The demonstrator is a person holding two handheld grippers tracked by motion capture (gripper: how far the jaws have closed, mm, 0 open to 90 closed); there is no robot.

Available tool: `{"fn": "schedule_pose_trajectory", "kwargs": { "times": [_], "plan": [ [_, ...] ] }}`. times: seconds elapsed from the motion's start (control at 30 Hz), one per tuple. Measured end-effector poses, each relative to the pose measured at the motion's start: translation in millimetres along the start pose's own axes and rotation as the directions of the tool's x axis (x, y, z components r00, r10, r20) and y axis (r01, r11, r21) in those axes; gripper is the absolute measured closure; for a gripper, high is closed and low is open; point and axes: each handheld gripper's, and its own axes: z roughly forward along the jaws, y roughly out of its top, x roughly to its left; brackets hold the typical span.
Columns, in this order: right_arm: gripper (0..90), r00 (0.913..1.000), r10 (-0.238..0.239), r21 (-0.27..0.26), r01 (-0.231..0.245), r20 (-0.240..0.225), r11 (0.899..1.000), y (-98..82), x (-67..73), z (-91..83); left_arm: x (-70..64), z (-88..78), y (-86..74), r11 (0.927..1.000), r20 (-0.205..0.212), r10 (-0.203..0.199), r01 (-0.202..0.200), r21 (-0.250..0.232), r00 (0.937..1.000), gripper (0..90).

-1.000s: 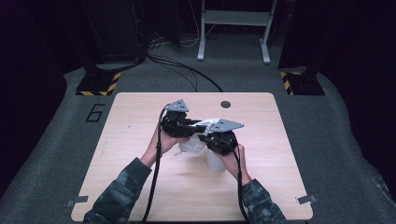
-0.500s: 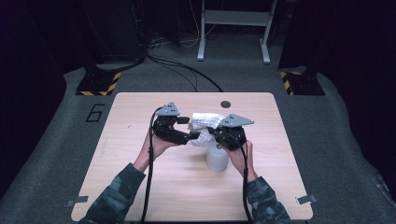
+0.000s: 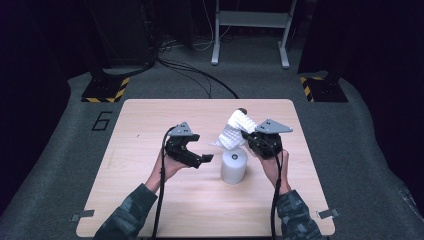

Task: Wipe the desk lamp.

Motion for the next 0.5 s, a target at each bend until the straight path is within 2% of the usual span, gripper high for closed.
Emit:
{"fn": "schedule_pose_trajectory", "kwargs": {
  "times": [0.1, 0.5],
  "plan": [
    [86.6, 0.9998, 0.009, 0.004, -0.009, 0.018, 1.000, -4.0, -5.8, -6.0, -1.0, 8.7, -4.3, 1.0000, 0.023, 0.002, -0.002, 0.000, 0.9997, 0.0],
    [86.7, 0.9957, 0.043, 0.024, -0.045, 0.082, 0.999, -24.0, -24.5, -25.2, -8.2, 43.4, -15.4, 0.9998, 0.061, 0.010, -0.011, 0.019, 0.9981, 0.0]
  ]
}}
